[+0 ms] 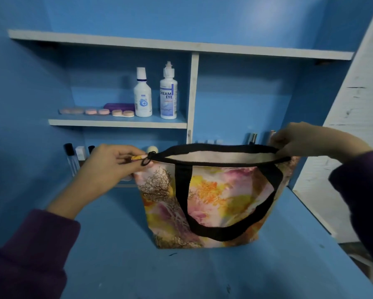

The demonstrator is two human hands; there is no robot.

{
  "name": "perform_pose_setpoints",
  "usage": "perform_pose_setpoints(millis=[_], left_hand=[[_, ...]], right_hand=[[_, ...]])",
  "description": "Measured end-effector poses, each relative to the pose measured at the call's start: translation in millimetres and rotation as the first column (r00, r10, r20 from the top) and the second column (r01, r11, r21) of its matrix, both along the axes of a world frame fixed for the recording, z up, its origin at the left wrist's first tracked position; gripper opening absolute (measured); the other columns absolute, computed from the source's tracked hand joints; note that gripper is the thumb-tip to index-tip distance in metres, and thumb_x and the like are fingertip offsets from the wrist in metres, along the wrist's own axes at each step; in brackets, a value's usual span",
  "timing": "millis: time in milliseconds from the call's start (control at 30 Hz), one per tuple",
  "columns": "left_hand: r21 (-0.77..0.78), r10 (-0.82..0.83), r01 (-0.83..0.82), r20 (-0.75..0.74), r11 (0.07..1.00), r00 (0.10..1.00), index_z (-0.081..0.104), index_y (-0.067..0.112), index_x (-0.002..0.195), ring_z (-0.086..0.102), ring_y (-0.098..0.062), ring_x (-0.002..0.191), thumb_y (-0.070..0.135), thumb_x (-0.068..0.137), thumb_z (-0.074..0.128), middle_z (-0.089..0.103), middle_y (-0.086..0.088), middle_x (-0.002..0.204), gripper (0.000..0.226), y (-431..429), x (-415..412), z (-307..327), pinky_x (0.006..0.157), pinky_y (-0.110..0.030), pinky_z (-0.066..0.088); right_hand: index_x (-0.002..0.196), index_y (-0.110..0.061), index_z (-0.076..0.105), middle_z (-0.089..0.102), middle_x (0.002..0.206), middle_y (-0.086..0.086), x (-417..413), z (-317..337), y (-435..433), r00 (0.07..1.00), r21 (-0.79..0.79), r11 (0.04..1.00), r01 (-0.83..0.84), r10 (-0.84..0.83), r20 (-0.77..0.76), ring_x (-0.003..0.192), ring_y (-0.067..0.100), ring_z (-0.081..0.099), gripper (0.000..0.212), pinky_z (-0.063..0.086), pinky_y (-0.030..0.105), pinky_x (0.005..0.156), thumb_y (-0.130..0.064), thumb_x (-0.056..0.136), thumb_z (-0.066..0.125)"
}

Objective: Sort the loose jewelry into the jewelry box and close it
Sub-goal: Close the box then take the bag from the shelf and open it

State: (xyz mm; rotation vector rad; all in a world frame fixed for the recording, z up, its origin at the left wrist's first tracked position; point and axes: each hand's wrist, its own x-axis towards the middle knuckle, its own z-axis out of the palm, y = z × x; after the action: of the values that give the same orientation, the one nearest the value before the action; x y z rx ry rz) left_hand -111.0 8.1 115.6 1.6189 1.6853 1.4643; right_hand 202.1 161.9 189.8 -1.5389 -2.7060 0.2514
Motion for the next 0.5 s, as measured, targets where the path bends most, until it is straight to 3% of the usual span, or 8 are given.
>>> perform_pose_setpoints(millis=[100, 200, 267, 367, 433, 500], left_hand=[[-0.015, 0.016, -0.016, -0.006, 1.0, 1.0, 0.071, 0.027, 0.076, 0.067, 0.001, 0.072, 0.026, 0.061, 0.072, 0.073, 0.013, 0.077, 0.015, 1, -1, 1, 0.063, -0.01, 0.053], [-0.009, 0.033, -0.033, -0.018, 0.999, 0.999, 0.071, 0.026, 0.077, 0.068, 0.0, 0.07, 0.027, 0.061, 0.073, 0.073, 0.009, 0.077, 0.016, 1, -2, 0, 0.061, -0.01, 0.052], [-0.007, 0.043, -0.044, -0.021, 0.999, 0.999, 0.071, 0.027, 0.076, 0.068, 0.0, 0.068, 0.023, 0.065, 0.075, 0.073, 0.009, 0.076, 0.013, 1, -2, 1, 0.061, -0.01, 0.052], [-0.014, 0.059, -0.06, -0.067, 0.998, 0.996, 0.072, 0.025, 0.08, 0.067, -0.002, 0.067, 0.002, 0.077, 0.072, 0.073, 0.01, 0.075, 0.023, 0, -5, -1, 0.064, -0.013, 0.054], [-0.015, 0.067, -0.068, -0.079, 0.998, 0.995, 0.072, 0.03, 0.078, 0.068, -0.004, 0.069, -0.003, 0.077, 0.071, 0.073, 0.011, 0.071, 0.034, -2, -7, -2, 0.066, -0.015, 0.055], [-0.007, 0.057, -0.058, -0.079, 0.998, 0.995, 0.072, 0.041, 0.067, 0.068, -0.007, 0.071, 0.004, 0.073, 0.076, 0.073, 0.008, 0.073, 0.038, -5, -8, 0, 0.067, -0.017, 0.055]], right_hand=[[0.096, -0.031, 0.067, 0.069, 0.089, -0.003, -21, 10, -17, 0.951, -0.086, 0.982, -0.168, 0.138, -0.278, 0.088, 0.016, 0.063, 0.017, 0.05, 0.031, 0.081, -0.022, 0.082, 0.07], [0.105, -0.027, 0.066, 0.068, 0.088, -0.003, -69, 7, -50, 0.828, 0.153, 0.928, -0.34, 0.373, -0.419, 0.082, 0.009, 0.062, 0.026, 0.047, 0.019, 0.073, -0.033, 0.08, 0.071], [0.111, -0.025, 0.063, 0.063, 0.083, -0.007, -106, -2, -72, 0.765, 0.282, 0.841, -0.461, 0.538, -0.354, 0.077, 0.007, 0.057, 0.035, 0.044, 0.02, 0.07, -0.04, 0.08, 0.071], [0.119, -0.023, 0.056, 0.051, 0.087, -0.011, -149, -21, -91, 0.751, 0.439, 0.705, -0.556, 0.653, -0.098, 0.089, 0.011, 0.047, 0.042, 0.04, 0.03, 0.07, -0.043, 0.083, 0.065], [0.112, -0.018, 0.058, 0.051, 0.091, -0.004, -164, -27, -91, 0.747, 0.533, 0.63, -0.565, 0.665, 0.006, 0.097, 0.018, 0.05, 0.033, 0.037, 0.032, 0.068, -0.037, 0.085, 0.063], [0.098, -0.013, 0.061, 0.052, 0.085, -0.002, -169, -29, -89, 0.721, 0.54, 0.618, -0.572, 0.693, -0.029, 0.093, 0.023, 0.054, 0.018, 0.04, 0.035, 0.066, -0.027, 0.086, 0.061]])
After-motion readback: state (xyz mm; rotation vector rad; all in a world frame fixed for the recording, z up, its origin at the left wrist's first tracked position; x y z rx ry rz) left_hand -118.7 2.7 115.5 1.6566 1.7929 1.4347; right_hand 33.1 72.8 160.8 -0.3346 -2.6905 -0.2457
